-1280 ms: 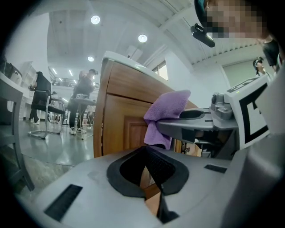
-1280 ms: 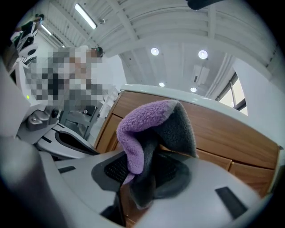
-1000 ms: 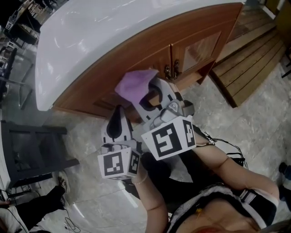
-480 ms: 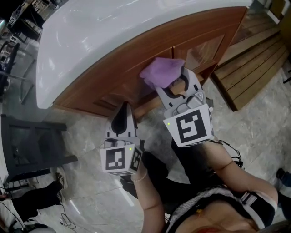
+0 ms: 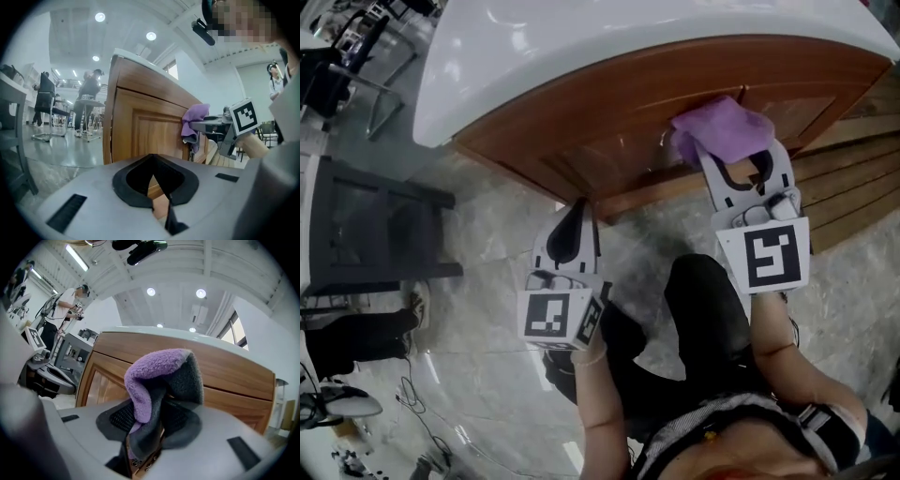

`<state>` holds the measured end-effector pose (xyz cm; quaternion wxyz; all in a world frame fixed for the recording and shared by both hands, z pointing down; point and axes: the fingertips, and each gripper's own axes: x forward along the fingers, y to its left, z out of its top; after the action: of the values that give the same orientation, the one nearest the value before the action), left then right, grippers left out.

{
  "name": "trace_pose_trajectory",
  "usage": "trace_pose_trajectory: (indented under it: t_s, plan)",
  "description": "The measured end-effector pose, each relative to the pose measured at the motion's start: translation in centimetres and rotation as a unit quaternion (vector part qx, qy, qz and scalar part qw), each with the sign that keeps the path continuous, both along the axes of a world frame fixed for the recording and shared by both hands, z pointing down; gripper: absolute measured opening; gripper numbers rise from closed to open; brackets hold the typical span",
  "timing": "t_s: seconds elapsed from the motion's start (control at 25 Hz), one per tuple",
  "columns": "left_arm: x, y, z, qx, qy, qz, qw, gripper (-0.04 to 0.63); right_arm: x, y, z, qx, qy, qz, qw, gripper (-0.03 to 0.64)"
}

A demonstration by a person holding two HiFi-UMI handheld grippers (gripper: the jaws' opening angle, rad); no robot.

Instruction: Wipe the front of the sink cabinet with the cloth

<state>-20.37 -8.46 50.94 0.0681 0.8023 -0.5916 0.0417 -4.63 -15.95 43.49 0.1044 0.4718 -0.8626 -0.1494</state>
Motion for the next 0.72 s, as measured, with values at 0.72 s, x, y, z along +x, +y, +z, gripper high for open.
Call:
trace_pose_trajectory:
  t_s: [0.72]
  plan:
    - [-2.5, 1.3, 1.1, -0.011, 0.034, -0.023, 0.9991, 0.000, -6.5, 4.6, 3.5, -0.017, 0.049, -0.069, 0.996, 0.183]
